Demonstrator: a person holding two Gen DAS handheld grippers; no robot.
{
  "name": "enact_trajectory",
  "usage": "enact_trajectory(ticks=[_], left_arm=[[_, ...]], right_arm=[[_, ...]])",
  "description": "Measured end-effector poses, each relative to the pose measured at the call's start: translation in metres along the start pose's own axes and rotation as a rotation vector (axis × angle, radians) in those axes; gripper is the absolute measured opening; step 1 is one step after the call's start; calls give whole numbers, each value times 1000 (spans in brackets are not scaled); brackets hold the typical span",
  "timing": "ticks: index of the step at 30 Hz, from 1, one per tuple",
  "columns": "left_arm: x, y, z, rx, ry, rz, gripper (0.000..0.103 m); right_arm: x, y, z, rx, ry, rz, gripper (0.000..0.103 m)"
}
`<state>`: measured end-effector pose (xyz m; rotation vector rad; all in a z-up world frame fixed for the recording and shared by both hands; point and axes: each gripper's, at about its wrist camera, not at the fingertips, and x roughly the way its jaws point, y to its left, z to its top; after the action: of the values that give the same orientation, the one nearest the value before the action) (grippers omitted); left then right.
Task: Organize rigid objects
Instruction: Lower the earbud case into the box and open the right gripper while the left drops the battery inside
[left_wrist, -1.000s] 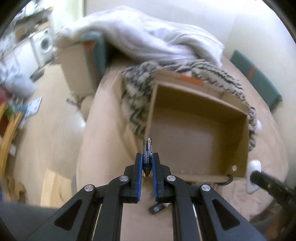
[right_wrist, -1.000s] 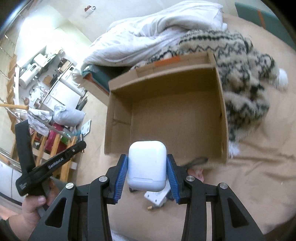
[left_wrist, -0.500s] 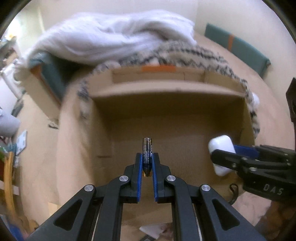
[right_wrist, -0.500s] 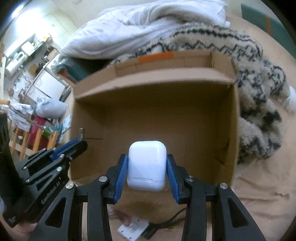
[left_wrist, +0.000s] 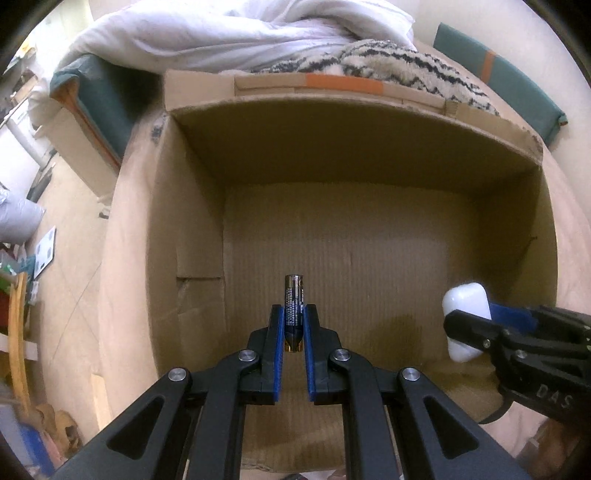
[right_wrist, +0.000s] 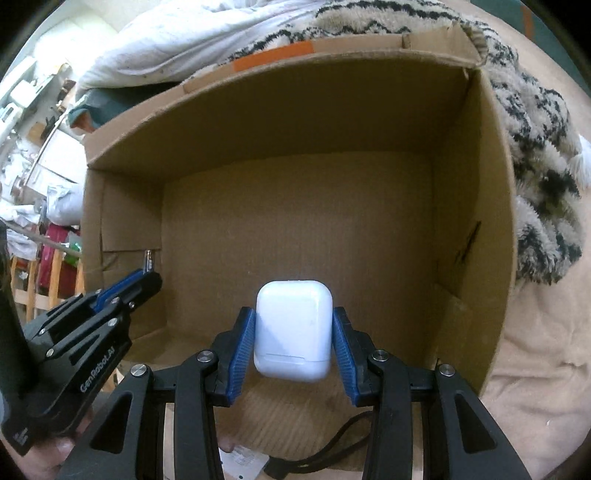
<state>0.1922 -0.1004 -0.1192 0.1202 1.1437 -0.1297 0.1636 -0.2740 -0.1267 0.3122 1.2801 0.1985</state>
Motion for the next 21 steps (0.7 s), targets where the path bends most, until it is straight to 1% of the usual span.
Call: enact_trajectory(ticks=[5, 14, 15, 16, 18, 19, 21], left_arm=[[-1, -1, -1, 11, -2, 12, 9], [3, 1, -2, 3, 5, 11, 9], [3, 1, -2, 3, 4, 11, 9], [2, 1, -1, -2, 2, 9, 9], [0, 2, -1, -13, -1, 2, 9], [-2, 2, 0, -15, -4, -5, 9], [-4, 1, 0, -10, -7, -5, 9]], right_arm=[[5, -1, 0, 20, 12, -4, 44], [-1, 3, 4, 25, -27, -3, 44], [-4, 2, 3, 24, -35, -3, 45], [-6, 2, 3, 24, -49, 0, 52], [-12, 3, 3, 26, -68, 16, 63], [-15, 3, 4, 27, -72, 34, 63], [-20, 3, 4, 31, -84, 26, 64]])
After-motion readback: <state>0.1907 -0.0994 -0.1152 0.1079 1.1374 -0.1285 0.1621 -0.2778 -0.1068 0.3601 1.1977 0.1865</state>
